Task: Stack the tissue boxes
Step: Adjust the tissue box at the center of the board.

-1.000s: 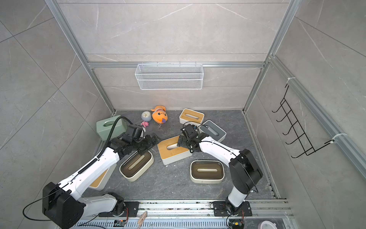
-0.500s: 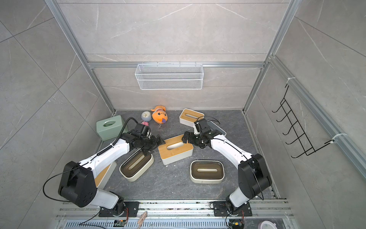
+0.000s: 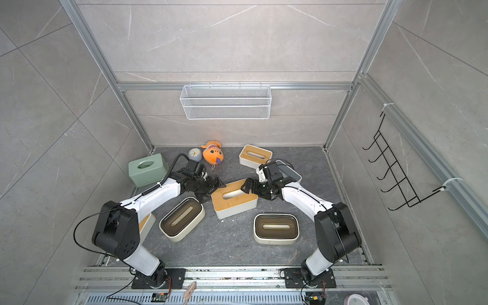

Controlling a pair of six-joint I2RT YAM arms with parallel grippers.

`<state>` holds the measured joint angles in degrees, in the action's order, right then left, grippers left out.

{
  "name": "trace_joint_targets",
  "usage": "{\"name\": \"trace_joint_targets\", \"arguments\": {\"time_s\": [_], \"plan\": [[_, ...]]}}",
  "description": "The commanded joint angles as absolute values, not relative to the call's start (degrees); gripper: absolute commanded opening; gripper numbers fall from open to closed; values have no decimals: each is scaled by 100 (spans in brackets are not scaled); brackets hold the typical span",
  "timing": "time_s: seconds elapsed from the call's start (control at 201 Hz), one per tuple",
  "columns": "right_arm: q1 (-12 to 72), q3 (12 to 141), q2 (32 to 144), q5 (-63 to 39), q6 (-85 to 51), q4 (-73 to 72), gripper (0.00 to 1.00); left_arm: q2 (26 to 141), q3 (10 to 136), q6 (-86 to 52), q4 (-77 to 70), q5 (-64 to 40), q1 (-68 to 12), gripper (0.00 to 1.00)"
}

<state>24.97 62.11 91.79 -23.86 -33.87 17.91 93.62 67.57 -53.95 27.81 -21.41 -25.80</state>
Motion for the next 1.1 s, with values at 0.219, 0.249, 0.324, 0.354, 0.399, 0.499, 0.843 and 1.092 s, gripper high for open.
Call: {"name": "trace_joint_targets", "arguments": {"time_s": [0.219, 0.249, 0.324, 0.354, 0.399, 0.499, 0.843, 1.092], "plan": [[2498, 5980, 9401, -2851, -3754, 1203, 100, 9768, 7296, -5546, 2587, -2504, -2464, 100], [2501, 5985, 9416, -2854, -3818, 1145, 100, 9794, 7335, -5558, 2587, -2521, -2414, 100], [2529, 6032, 9469, -2848, -3930, 1068, 100, 9871, 7424, -5594, 2566, -2640, -2279, 100], [2535, 6053, 9496, -2839, -3961, 1029, 100, 9900, 7479, -5587, 2580, -2683, -2239, 100], [2546, 6089, 9526, -2819, -4017, 980, 100, 9942, 7558, -5543, 2633, -2710, -2186, 100], [2593, 6160, 9578, -2712, -4131, 886, 100, 10034, 7717, -5453, 2742, -2738, -2077, 100], [2672, 6359, 9857, -2500, -4440, 663, 100, 10252, 7966, -5247, 2917, -2754, -1885, 99], [2673, 6434, 9870, -2278, -4632, 795, 100, 10412, 8152, -5124, 3031, -2706, -1850, 100]]}}
